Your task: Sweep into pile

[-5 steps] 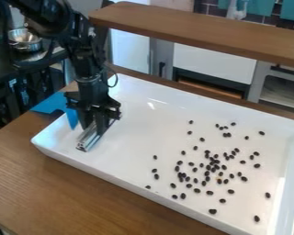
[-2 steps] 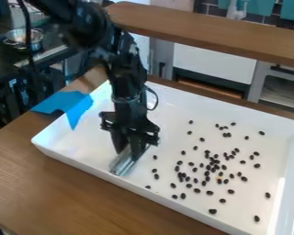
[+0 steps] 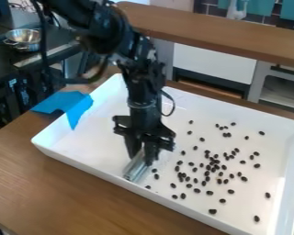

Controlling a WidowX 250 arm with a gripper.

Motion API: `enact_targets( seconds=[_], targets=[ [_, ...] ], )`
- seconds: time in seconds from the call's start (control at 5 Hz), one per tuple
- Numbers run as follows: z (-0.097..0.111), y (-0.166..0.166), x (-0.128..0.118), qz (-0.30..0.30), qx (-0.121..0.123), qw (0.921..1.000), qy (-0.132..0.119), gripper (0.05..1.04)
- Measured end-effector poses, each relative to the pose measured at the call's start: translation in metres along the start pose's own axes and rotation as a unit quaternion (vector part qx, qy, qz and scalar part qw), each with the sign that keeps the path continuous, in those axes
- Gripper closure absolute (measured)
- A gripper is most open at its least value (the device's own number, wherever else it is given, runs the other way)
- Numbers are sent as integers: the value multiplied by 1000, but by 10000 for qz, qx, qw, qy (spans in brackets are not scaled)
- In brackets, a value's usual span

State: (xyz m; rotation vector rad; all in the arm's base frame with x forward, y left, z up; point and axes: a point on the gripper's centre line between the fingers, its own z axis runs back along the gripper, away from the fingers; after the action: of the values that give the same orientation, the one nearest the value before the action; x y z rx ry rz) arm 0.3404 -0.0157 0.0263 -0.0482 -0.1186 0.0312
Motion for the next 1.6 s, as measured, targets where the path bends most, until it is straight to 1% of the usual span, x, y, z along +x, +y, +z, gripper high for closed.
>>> enact_targets(
  seconds=[0.2,0.6,1.0,1.2,1.4,1.6],
  targets=[
    [-1,-15,-1,-81,-8,10000,-20,721],
    [-3,-47,-10,-202,-147,9997,84,721],
    [-3,-80,-16,-407,-203,9990,43,721],
    [0,-97,-20,-462,-274,9985,106,721],
    [7,-121,-22,-484,-386,9980,120,721],
    [12,-140,-21,-467,-457,9976,221,721]
  ],
)
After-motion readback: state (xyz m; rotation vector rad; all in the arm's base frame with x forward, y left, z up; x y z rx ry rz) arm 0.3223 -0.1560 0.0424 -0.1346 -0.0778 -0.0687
